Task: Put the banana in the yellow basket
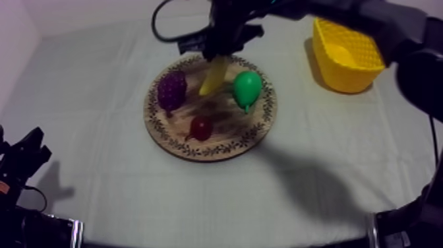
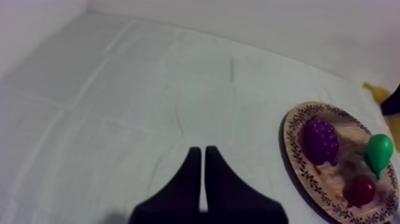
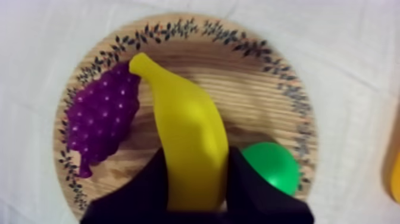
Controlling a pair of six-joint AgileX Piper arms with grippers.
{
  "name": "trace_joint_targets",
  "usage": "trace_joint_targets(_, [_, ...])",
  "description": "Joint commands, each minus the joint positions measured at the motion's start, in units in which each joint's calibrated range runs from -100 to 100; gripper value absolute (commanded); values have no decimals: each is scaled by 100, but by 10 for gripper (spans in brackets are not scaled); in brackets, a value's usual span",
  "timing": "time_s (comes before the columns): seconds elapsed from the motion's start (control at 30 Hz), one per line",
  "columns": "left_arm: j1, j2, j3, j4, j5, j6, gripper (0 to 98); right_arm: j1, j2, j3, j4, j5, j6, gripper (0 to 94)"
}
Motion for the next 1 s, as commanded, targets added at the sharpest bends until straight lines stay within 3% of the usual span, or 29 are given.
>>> trace_joint_targets(0.0, [-1, 0, -4, 0, -1, 0, 0, 24, -620, 149, 99, 47, -5, 100])
trace_joint_targets(0.5, [-1, 0, -4, 0, -1, 1, 0, 635, -2941, 1453, 668, 264, 207, 100])
trace_joint_targets(0.97, [-1, 0, -4, 0, -1, 0, 0, 1737, -3763, 2446, 1009, -319, 651, 100])
